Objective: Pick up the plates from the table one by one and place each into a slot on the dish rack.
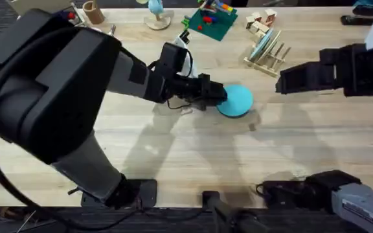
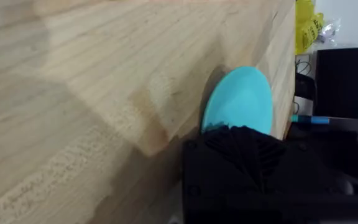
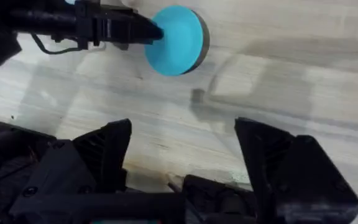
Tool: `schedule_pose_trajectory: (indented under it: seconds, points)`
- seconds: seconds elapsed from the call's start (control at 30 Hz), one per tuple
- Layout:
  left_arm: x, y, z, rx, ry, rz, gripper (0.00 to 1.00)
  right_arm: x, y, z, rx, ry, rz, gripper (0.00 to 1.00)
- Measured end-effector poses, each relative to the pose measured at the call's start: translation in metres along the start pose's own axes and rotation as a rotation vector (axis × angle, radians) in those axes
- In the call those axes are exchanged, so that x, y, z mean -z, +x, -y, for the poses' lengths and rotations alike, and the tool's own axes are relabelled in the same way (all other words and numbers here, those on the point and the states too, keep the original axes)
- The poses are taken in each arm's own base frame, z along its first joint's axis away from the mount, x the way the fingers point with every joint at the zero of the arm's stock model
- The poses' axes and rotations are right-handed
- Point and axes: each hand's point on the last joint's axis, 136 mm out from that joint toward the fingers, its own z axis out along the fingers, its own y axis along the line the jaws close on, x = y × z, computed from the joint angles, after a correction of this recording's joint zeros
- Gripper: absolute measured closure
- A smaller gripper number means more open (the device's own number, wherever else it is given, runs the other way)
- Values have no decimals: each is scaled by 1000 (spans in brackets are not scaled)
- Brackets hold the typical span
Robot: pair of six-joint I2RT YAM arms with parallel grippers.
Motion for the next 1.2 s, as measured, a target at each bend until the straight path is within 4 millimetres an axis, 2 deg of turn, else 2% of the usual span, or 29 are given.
schedule_pose_trajectory:
  seconds: [0.13, 0.53, 0.9, 1.03, 1.2]
  points:
    - [0, 0, 0, 0, 0, 0, 961, -13, 6, 3, -37, 3, -26, 7]
    - [0, 0, 0, 0, 0, 0, 961, -83, 19, 5, -189, -149, -61, 7]
    - [0, 0, 0, -1, 0, 0, 960, -126, 19, 7, -274, -278, 1, 7]
    - [0, 0, 0, -1, 0, 0, 960, -143, 21, 9, -308, -295, -18, 7]
    - [0, 0, 0, 0, 0, 0, 960, -163, 16, 12, -341, -300, -33, 7]
